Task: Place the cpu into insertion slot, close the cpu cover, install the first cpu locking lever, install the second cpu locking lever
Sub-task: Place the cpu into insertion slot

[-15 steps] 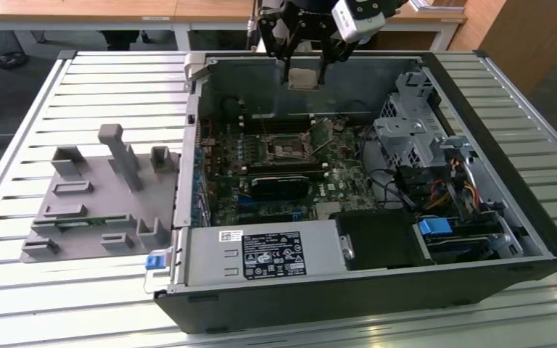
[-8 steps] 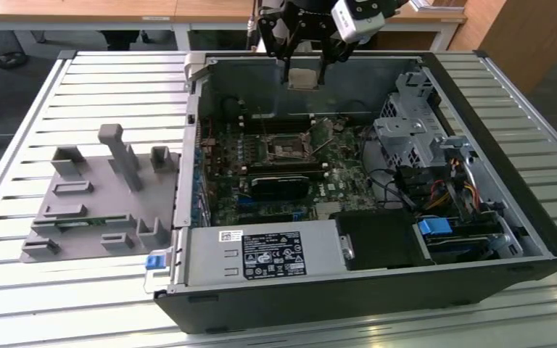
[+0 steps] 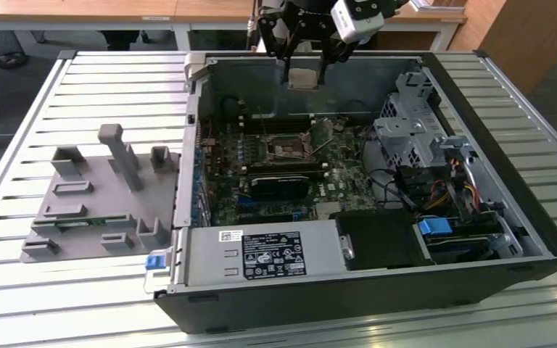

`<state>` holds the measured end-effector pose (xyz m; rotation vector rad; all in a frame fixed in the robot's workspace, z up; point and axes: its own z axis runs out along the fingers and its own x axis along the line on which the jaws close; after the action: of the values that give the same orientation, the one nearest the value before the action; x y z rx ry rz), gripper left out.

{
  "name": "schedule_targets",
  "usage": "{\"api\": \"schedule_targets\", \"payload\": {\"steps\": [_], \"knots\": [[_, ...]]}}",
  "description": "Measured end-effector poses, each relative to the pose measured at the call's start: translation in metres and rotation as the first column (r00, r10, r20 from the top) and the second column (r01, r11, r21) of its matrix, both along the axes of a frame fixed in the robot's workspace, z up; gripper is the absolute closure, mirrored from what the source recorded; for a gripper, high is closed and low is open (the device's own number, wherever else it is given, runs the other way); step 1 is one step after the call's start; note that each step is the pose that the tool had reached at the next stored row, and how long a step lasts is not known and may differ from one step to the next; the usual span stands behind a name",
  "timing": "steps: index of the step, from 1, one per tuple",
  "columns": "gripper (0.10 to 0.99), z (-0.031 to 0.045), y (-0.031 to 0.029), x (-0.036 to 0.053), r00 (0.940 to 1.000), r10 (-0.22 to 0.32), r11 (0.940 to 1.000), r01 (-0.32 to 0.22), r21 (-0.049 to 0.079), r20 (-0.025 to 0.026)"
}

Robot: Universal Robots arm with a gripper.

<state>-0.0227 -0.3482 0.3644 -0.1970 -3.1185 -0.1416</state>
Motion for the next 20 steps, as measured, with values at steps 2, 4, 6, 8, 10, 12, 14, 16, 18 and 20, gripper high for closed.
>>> {"api": "schedule_targets", "payload": {"steps": [2,4,6,8,10,12,14,16,18,20], "knots": [[0.541,0.0000,0.0000,0.0000,1.0000,-0.003,1.0000,0.003,0.000,0.0000],[0.541,0.0000,0.0000,0.0000,1.0000,-0.005,1.0000,0.005,0.000,0.0000],[0.541,0.0000,0.0000,0.0000,1.0000,-0.008,1.0000,0.008,0.000,0.0000],[0.541,0.0000,0.0000,0.0000,0.9999,-0.011,0.9999,0.011,0.000,0.0000],[0.541,0.0000,0.0000,0.0000,0.9999,-0.013,0.9999,0.013,0.000,0.0000],[0.541,0.0000,0.0000,0.0000,0.9999,-0.016,0.9999,0.016,0.000,0.0000],[0.541,0.0000,0.0000,0.0000,0.9998,-0.018,0.9998,0.018,0.000,0.0000],[0.541,0.0000,0.0000,0.0000,0.9998,-0.021,0.9998,0.021,0.000,0.0000],[0.541,0.0000,0.0000,0.0000,0.9997,-0.023,0.9997,0.023,0.000,0.0000],[0.541,0.0000,0.0000,0.0000,0.9997,-0.026,0.9997,0.026,0.000,0.0000]]}}
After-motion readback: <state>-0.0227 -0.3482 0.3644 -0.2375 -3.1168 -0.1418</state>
